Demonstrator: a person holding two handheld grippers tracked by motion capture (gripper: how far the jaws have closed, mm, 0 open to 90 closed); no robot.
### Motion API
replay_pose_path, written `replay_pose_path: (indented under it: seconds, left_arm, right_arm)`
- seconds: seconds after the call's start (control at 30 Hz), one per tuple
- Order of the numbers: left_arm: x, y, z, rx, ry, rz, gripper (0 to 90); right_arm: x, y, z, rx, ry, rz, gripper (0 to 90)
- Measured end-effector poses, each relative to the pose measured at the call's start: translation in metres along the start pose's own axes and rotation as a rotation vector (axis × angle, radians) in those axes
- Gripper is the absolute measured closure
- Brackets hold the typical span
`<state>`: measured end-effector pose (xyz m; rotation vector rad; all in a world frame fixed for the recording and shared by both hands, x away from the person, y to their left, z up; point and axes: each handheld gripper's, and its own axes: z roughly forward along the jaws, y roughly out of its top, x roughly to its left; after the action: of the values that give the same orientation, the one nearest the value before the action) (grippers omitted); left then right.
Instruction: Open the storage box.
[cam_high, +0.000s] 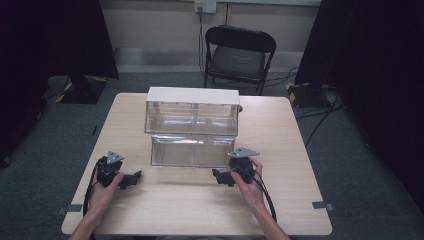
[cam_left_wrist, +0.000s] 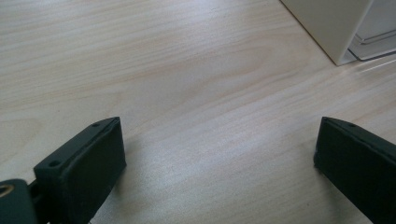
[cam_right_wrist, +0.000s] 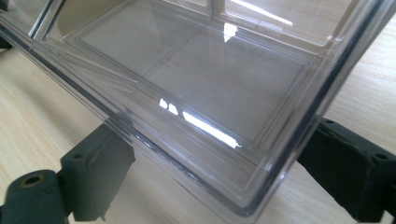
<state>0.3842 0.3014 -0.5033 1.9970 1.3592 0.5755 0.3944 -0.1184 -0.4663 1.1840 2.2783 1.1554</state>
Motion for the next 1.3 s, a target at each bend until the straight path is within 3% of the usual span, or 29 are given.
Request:
replay_pose_path:
  seconds: [0.43, 1.3]
  left_arm:
    - [-0.0001, 0.0, 0.0001, -0.001, 0.0, -0.002, 1.6]
    - [-0.0001, 0.0, 0.0, 0.0, 0.0, -0.002, 1.5]
  right_arm:
    - [0.0041, 0.0016, -0.0033, -0.021, 0.006, 0.029, 5.8]
    - [0.0093, 0.0015, -0.0083, -0.029, -0.017, 0.025, 6.6]
